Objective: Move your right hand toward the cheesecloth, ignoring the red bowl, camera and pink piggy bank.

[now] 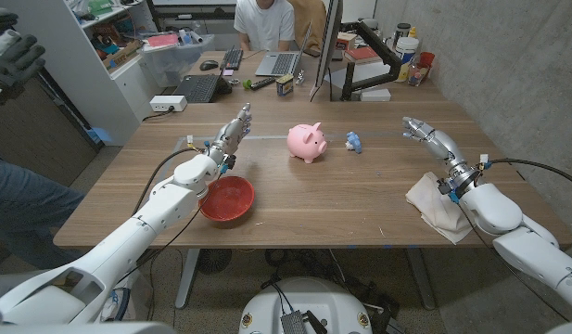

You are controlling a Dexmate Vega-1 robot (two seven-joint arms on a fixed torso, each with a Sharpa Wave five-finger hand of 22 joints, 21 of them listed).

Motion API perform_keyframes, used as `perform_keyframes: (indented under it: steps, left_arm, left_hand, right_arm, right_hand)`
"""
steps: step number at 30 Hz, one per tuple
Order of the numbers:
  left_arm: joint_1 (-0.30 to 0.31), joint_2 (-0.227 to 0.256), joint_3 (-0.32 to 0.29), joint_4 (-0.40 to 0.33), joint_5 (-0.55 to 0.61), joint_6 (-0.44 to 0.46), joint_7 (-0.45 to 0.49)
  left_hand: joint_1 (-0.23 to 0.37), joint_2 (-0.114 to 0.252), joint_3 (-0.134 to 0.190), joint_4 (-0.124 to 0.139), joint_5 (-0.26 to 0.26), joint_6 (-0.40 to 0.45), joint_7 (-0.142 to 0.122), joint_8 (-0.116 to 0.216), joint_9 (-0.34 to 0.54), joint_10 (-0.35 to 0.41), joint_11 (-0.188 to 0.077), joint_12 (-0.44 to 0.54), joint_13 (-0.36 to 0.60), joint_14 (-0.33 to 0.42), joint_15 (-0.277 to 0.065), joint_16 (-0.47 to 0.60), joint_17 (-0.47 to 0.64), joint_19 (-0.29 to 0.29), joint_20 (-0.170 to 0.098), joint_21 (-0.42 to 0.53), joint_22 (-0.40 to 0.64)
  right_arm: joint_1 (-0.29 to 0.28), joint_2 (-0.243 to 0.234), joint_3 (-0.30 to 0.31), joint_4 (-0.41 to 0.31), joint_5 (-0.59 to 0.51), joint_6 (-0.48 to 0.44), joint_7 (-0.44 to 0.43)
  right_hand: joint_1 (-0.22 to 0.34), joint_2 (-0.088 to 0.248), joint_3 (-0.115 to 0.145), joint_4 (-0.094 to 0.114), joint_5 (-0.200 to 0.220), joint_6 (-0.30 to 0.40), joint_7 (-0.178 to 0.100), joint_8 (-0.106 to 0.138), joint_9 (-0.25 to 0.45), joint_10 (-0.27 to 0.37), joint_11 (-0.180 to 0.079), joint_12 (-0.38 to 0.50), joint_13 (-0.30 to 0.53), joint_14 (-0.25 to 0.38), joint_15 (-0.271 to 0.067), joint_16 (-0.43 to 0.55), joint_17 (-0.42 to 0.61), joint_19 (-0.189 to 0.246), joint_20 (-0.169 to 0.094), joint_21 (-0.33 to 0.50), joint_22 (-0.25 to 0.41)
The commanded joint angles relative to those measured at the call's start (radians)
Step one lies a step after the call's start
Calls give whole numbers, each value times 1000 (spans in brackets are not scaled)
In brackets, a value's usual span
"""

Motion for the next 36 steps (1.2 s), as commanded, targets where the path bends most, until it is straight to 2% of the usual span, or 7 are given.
perform_keyframes:
  steps: [1,4,11,19,27,36]
  left_arm:
    - [-2,3,5,-24,10,21,15]
    - [-5,2,8,-24,12,24,14]
    - [-12,-1,12,-24,17,30,16]
    - [-25,-7,20,-19,29,36,21]
    - [-41,-15,27,-9,34,38,15]
    - [-49,-21,25,-5,16,37,-6]
  left_hand:
    - [1,9,-4,3,2,-6,0,0,3,-3,-5,-1,2,-3,-5,3,4,-1,0,-5,2]
    - [1,9,-5,3,2,-6,1,0,3,-3,-3,-1,2,-3,-5,2,4,-1,0,-6,2]
    - [2,10,-6,3,2,-7,0,0,3,-4,-6,-1,2,-3,-5,3,4,0,1,-7,2]
    - [3,12,-8,3,2,-6,1,0,3,-4,-4,-1,2,-3,-6,2,4,0,1,-9,2]
    - [3,12,-9,3,1,-6,1,0,4,-4,-6,-1,2,-3,-4,2,4,0,2,-10,2]
    - [4,13,-11,2,1,-7,2,0,4,-4,-4,-1,2,-3,-2,2,4,1,3,-11,3]
  right_arm:
    - [-27,-5,31,4,-14,28,-13]
    - [-31,-3,36,8,-22,37,-16]
    - [-40,2,45,18,-32,54,-21]
    - [-41,2,48,33,-88,63,-44]
    - [-48,5,53,37,-121,71,-67]
    - [-87,-9,91,13,-163,66,-104]
  right_hand:
    - [14,-4,3,-11,8,3,-6,-1,3,9,-6,7,4,10,2,-2,1,9,-3,-7,4]
    - [17,-5,4,-13,8,2,-6,-1,3,9,-7,7,4,10,1,-2,1,9,-3,-9,4]
    - [48,5,17,-32,13,-1,-13,-1,3,16,-20,8,4,23,-12,-3,-1,19,-8,-15,4]
    - [64,6,23,-44,15,6,-20,3,4,34,-25,13,4,31,-19,-5,-1,26,-13,-21,5]
    - [68,4,23,-48,15,9,-22,3,4,36,-25,13,4,33,-20,-6,-1,30,-15,-23,5]
    - [69,3,23,-50,16,11,-25,4,4,40,-30,14,4,38,-21,-5,0,37,-17,-25,5]
